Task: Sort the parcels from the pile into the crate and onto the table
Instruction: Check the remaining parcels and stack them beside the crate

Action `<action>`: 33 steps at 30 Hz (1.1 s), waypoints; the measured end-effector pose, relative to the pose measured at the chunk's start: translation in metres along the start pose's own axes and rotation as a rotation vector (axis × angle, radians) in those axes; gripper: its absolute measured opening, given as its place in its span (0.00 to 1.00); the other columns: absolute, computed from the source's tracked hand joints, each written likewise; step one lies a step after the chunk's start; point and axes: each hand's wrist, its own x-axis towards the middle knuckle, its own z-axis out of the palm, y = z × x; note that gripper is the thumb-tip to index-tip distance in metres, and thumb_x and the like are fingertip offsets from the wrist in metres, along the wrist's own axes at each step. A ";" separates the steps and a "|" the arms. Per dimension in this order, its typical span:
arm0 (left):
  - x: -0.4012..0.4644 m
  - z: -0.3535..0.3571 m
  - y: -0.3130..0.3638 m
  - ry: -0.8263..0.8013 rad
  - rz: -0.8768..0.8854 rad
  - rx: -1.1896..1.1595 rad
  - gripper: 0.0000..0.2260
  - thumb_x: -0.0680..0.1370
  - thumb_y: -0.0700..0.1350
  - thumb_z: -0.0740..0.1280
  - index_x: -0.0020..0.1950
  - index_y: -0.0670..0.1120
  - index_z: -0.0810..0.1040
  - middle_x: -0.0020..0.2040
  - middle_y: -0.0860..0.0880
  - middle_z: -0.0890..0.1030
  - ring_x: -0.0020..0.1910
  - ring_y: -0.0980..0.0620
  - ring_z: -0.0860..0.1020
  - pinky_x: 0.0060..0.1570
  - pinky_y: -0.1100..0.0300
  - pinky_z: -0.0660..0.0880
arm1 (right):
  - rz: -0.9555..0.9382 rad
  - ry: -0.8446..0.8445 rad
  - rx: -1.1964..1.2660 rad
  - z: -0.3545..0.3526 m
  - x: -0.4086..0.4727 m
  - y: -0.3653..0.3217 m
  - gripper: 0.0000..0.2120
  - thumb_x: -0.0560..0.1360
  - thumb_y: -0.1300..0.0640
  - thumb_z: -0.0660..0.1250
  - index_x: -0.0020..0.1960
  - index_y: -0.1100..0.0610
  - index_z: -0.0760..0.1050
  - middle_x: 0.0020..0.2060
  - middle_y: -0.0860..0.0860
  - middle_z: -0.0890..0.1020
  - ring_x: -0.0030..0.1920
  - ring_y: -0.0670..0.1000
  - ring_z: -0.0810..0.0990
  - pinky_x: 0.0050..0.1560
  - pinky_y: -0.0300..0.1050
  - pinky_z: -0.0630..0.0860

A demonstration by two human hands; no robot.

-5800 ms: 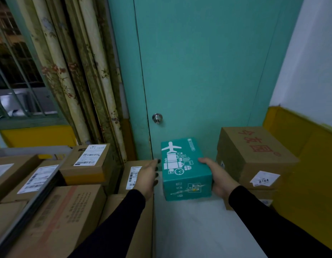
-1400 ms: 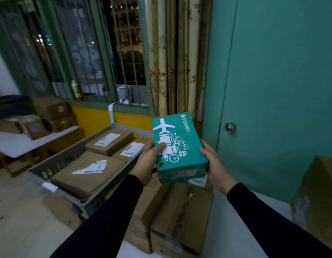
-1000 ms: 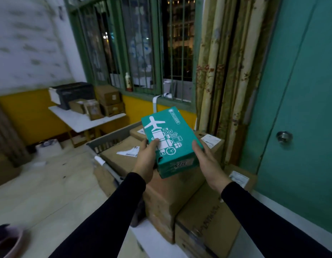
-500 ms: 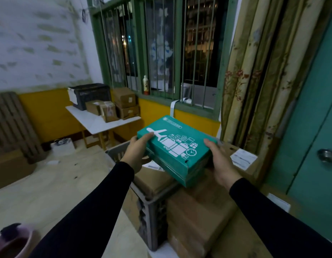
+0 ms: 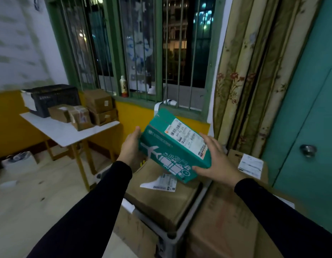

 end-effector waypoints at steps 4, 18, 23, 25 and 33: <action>0.007 0.014 0.008 0.076 0.092 0.172 0.04 0.85 0.44 0.60 0.57 0.45 0.72 0.48 0.45 0.77 0.41 0.52 0.77 0.38 0.56 0.77 | 0.005 0.028 -0.022 -0.002 0.002 0.002 0.49 0.72 0.48 0.78 0.81 0.44 0.50 0.77 0.41 0.55 0.75 0.44 0.58 0.75 0.42 0.61; 0.018 0.091 -0.003 -0.154 0.149 0.361 0.06 0.84 0.50 0.62 0.60 0.51 0.72 0.58 0.42 0.81 0.56 0.43 0.82 0.58 0.43 0.80 | 0.126 0.294 -0.025 -0.048 0.003 0.029 0.46 0.70 0.47 0.79 0.80 0.49 0.58 0.78 0.48 0.51 0.77 0.49 0.56 0.70 0.34 0.53; 0.023 0.102 -0.011 -0.113 0.128 0.349 0.13 0.85 0.49 0.60 0.67 0.46 0.71 0.53 0.47 0.80 0.48 0.50 0.81 0.48 0.52 0.82 | 0.201 0.355 0.125 -0.052 0.012 0.035 0.51 0.69 0.44 0.79 0.82 0.48 0.52 0.78 0.51 0.57 0.75 0.51 0.62 0.68 0.39 0.59; 0.028 0.102 -0.011 -0.090 0.108 0.355 0.11 0.85 0.48 0.61 0.66 0.45 0.72 0.52 0.47 0.80 0.46 0.52 0.80 0.48 0.53 0.82 | 0.208 0.362 0.188 -0.052 0.014 0.040 0.52 0.69 0.43 0.79 0.82 0.47 0.51 0.78 0.50 0.59 0.75 0.51 0.63 0.73 0.43 0.62; 0.042 0.074 -0.006 -0.022 0.084 0.413 0.10 0.86 0.42 0.56 0.64 0.44 0.73 0.49 0.48 0.80 0.46 0.52 0.79 0.46 0.55 0.78 | 0.202 0.274 0.138 -0.026 0.039 0.039 0.45 0.73 0.41 0.74 0.81 0.48 0.54 0.76 0.49 0.56 0.75 0.52 0.62 0.69 0.40 0.62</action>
